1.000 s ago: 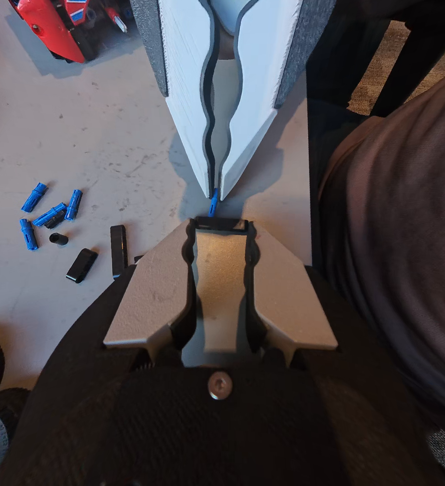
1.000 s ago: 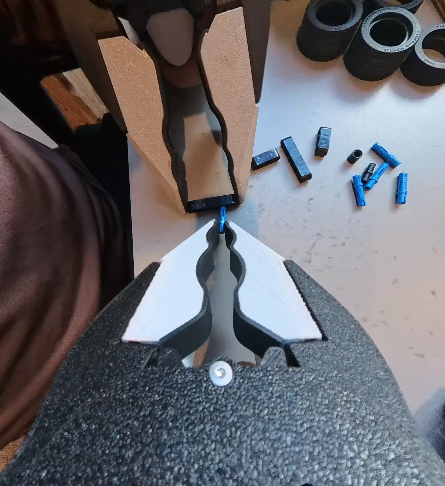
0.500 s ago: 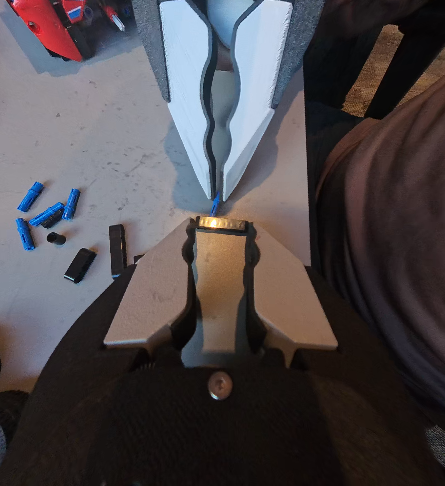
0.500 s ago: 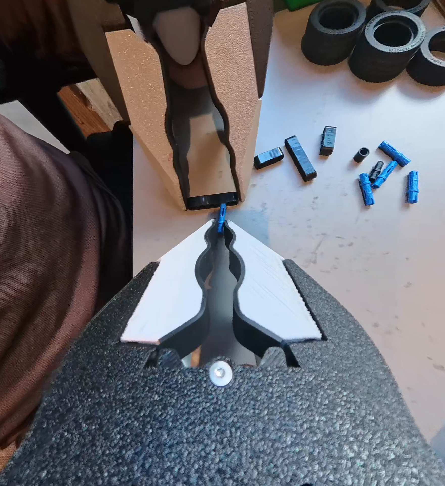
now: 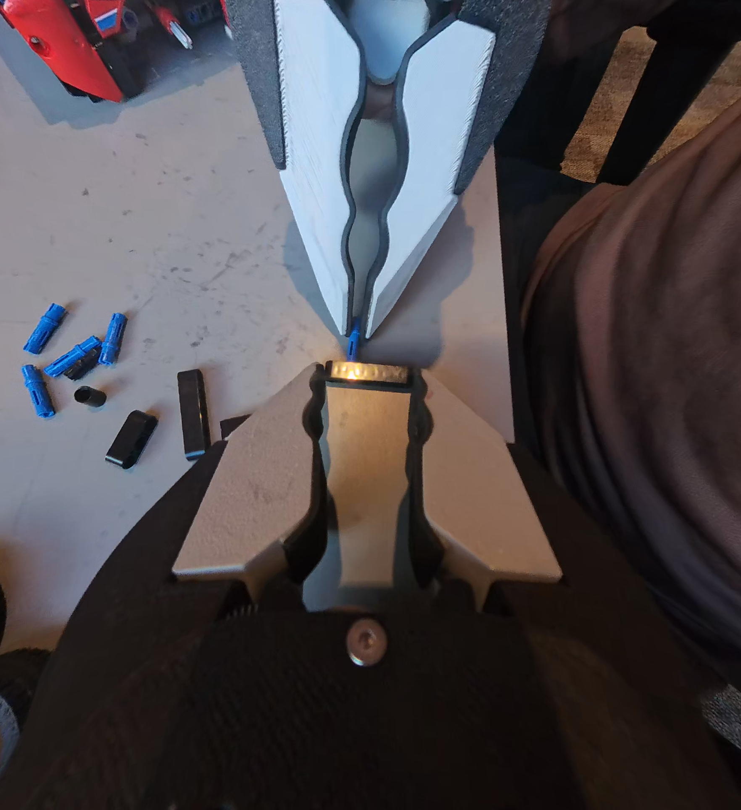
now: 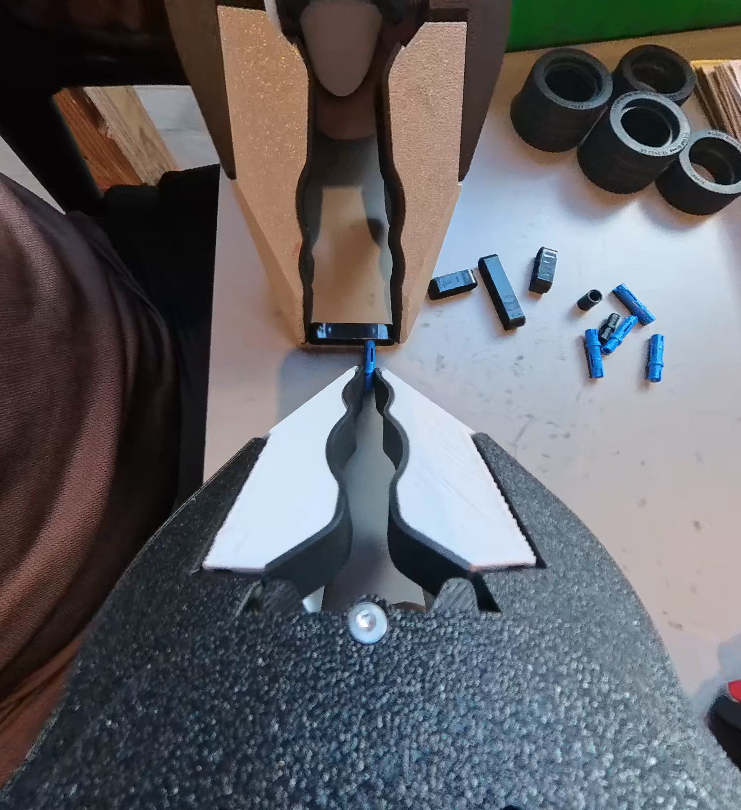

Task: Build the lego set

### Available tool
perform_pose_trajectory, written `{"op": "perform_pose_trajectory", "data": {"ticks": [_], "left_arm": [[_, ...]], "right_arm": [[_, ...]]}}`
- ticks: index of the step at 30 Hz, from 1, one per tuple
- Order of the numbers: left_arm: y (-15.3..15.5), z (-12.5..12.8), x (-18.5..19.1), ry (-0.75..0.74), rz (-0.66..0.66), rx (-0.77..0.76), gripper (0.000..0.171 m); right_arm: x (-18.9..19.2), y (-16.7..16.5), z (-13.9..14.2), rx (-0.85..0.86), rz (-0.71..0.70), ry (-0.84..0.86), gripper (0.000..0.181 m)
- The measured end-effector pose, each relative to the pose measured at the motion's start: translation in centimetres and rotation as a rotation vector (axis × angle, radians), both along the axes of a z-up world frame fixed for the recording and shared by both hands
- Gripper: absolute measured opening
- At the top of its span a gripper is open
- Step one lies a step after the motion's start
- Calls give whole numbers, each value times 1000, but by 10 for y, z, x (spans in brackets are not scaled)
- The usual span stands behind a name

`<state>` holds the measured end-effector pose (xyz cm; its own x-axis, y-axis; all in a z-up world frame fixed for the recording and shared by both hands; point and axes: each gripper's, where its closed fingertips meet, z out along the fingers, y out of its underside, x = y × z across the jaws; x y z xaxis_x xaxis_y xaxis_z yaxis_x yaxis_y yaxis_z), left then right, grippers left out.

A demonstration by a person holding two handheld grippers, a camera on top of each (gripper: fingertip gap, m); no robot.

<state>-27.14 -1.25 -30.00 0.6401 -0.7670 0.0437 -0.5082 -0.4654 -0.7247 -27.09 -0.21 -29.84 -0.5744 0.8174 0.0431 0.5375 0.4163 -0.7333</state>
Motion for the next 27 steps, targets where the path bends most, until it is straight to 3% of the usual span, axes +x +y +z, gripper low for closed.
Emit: {"op": "perform_pose_trajectory", "data": {"ticks": [16, 27], "left_arm": [[-2, 0, -2, -5, -8, -5, 38], [-2, 0, -1, 5, -16, 6, 38]], "right_arm": [[-2, -3, -1, 3, 17, -6, 3], [-1, -3, -1, -193, -53, -150, 3]]}}
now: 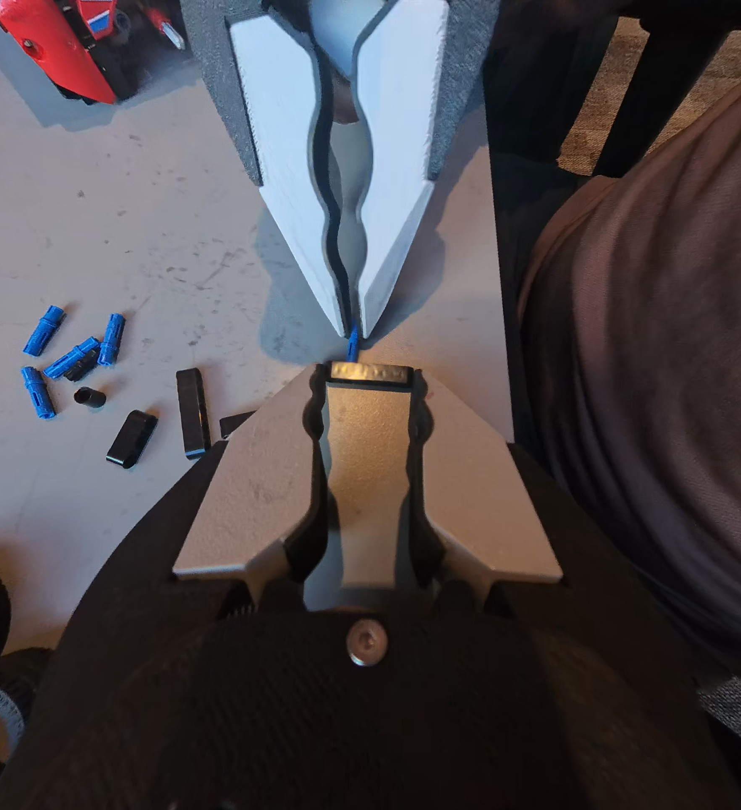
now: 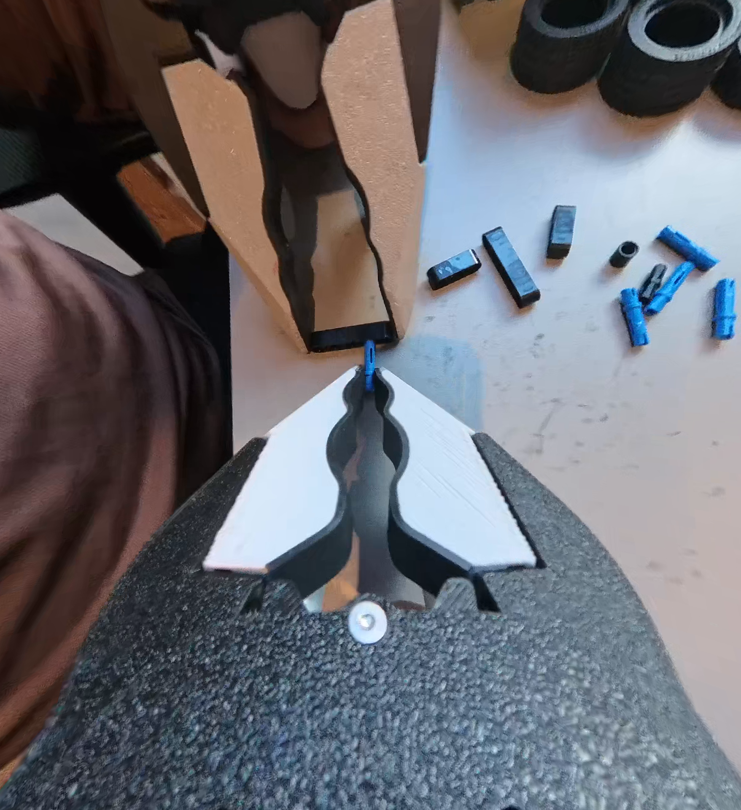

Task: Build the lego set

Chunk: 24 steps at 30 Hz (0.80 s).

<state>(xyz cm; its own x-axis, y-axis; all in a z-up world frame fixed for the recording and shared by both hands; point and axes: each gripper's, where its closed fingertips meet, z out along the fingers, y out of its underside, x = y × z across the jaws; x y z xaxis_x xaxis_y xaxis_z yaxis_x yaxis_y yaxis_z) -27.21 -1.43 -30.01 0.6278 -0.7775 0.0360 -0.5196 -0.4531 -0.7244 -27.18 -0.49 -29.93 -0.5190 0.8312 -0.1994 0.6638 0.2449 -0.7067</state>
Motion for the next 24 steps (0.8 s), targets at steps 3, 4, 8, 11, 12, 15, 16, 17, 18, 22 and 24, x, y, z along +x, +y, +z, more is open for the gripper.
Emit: {"op": "perform_pose_trajectory", "data": {"ticks": [3, 4, 8, 11, 12, 15, 16, 17, 18, 22, 24], "left_arm": [[0, 0, 0, 1, 0, 2, 38], [0, 0, 0, 1, 0, 1, 38], [0, 0, 0, 1, 0, 1, 38], [0, 0, 0, 1, 0, 1, 38], [0, 0, 0, 0, 0, 1, 38], [0, 0, 0, 0, 0, 0, 38], [0, 0, 0, -1, 0, -1, 38], [0, 0, 0, -1, 0, -1, 38], [0, 0, 0, -1, 0, -1, 38], [0, 0, 0, 0, 0, 0, 38], [0, 0, 0, -1, 1, -1, 38]], "right_arm": [[1, -1, 1, -118, -33, -66, 3], [1, -2, 1, -148, -40, -81, 3], [1, -3, 2, -176, -51, -94, 3], [0, -1, 2, -133, -49, -73, 3], [0, -1, 1, -127, -48, -72, 3], [0, 0, 2, -124, -51, -65, 3], [0, 0, 2, -129, -53, -65, 3], [0, 0, 3, -133, -55, -64, 3], [0, 0, 3, -135, -57, -63, 3], [0, 0, 2, -136, -59, -63, 3], [-1, 0, 4, -144, -64, -57, 3]]}}
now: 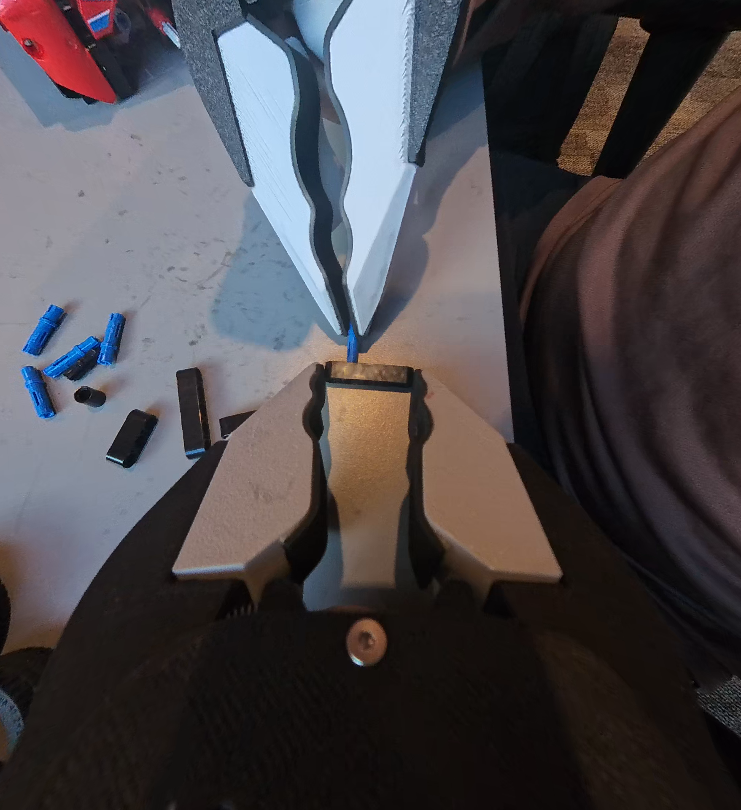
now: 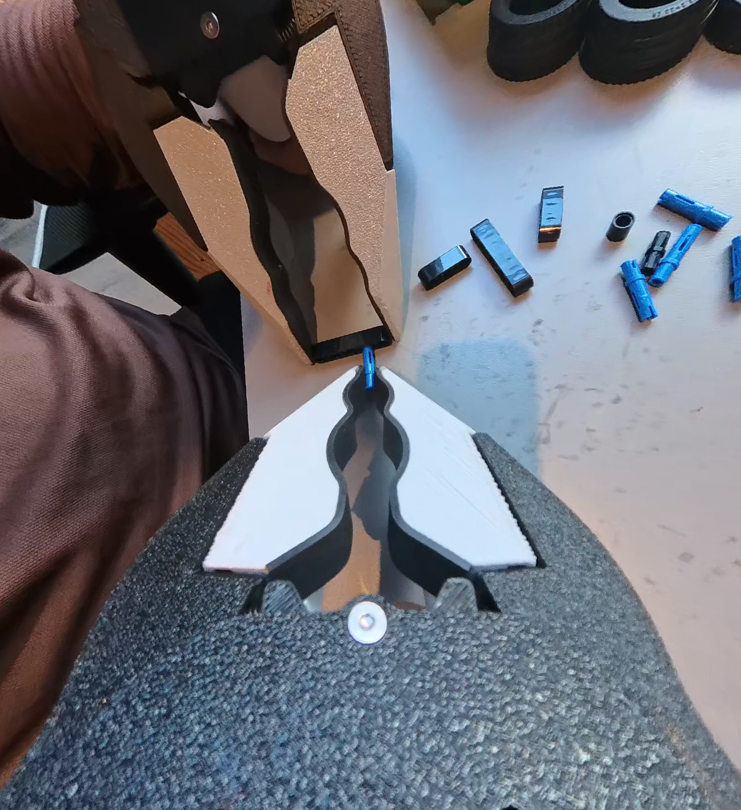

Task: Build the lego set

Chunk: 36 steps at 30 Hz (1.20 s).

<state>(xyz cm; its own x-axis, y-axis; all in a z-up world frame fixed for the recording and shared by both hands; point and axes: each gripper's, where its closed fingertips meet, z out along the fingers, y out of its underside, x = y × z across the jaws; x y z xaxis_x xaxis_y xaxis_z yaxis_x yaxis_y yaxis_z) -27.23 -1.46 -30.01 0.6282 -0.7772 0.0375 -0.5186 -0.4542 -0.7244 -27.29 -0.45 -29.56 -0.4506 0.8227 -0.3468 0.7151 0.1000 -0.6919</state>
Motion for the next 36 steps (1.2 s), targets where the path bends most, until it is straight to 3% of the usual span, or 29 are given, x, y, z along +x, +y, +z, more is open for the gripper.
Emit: {"op": "perform_pose_trajectory", "data": {"ticks": [36], "left_arm": [[0, 0, 0, -2, 10, -3, 38]], "right_arm": [[-3, 0, 3, 45, -8, 56, 3]]}}
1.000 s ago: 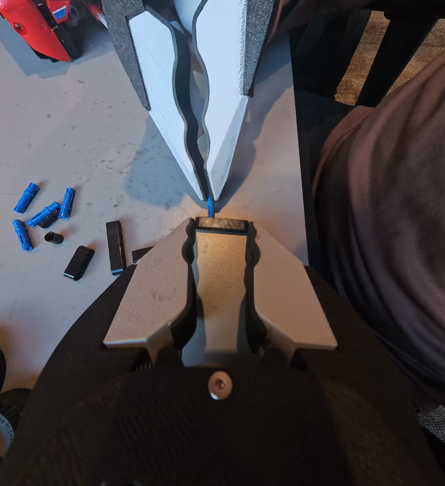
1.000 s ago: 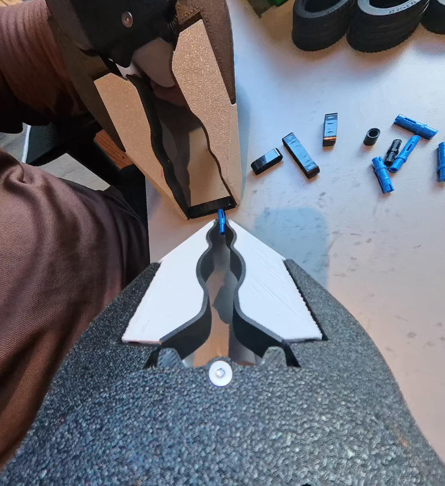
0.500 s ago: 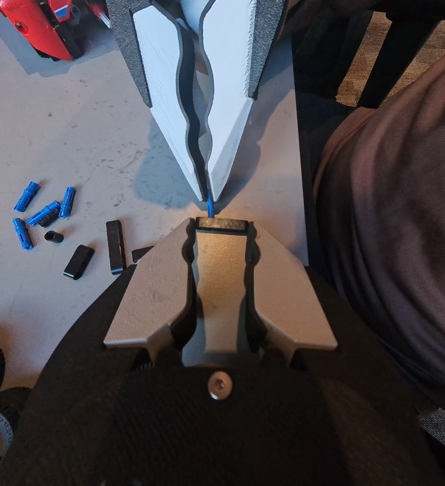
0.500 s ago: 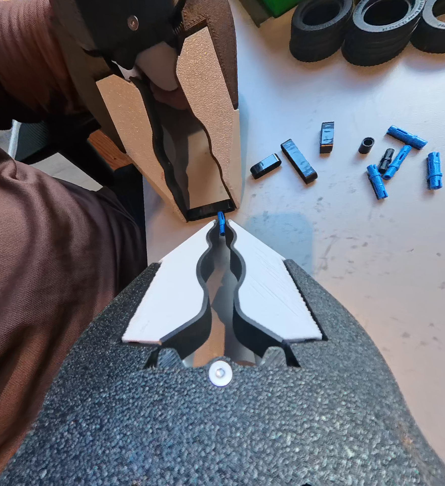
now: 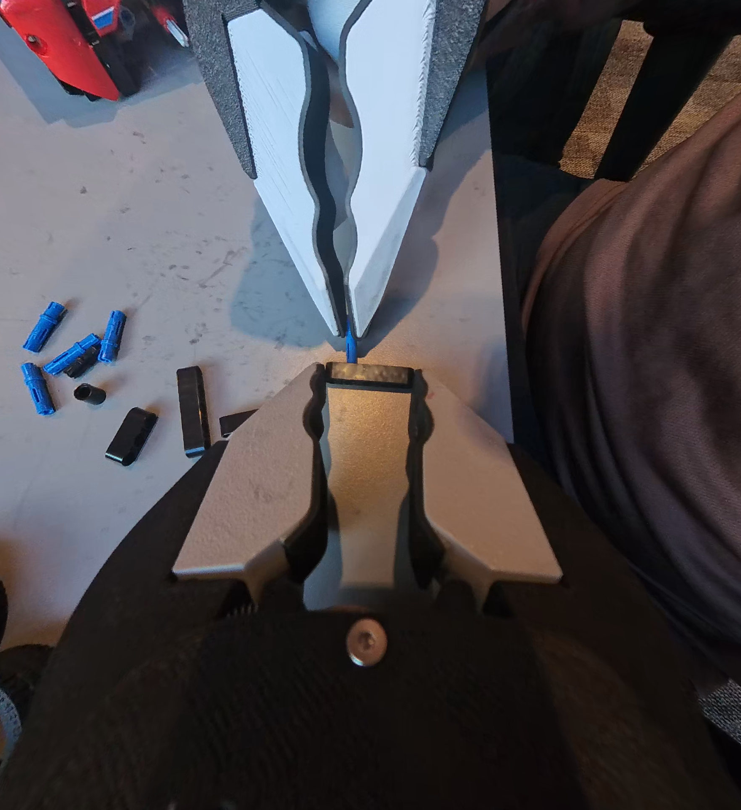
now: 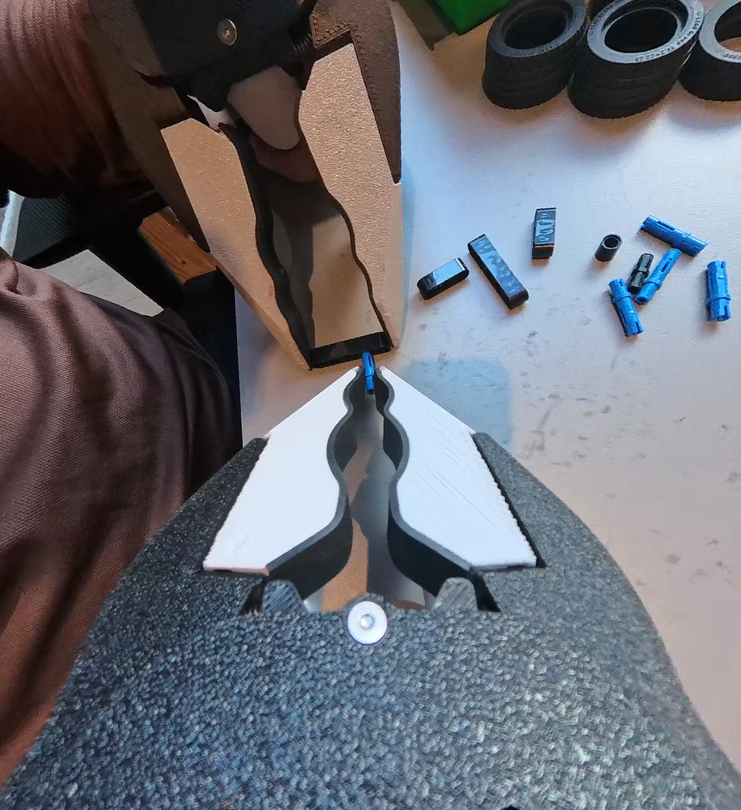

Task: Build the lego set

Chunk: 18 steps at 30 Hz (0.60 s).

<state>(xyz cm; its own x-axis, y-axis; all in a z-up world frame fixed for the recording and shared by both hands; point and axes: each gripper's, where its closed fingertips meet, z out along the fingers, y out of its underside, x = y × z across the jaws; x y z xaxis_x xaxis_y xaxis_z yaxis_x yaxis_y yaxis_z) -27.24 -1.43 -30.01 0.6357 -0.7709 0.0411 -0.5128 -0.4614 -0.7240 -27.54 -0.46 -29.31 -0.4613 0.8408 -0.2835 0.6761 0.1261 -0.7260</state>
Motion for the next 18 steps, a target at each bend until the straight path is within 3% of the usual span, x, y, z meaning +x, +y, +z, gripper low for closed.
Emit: {"op": "perform_pose_trajectory", "data": {"ticks": [15, 18], "left_arm": [[1, 0, 0, 3, 20, 2, 38], [1, -1, 25, 15, -50, -1, 38]], "right_arm": [[-3, -2, -3, 40, 7, 5, 1], [-8, -40, 8, -46, 108, 33, 0]]}}
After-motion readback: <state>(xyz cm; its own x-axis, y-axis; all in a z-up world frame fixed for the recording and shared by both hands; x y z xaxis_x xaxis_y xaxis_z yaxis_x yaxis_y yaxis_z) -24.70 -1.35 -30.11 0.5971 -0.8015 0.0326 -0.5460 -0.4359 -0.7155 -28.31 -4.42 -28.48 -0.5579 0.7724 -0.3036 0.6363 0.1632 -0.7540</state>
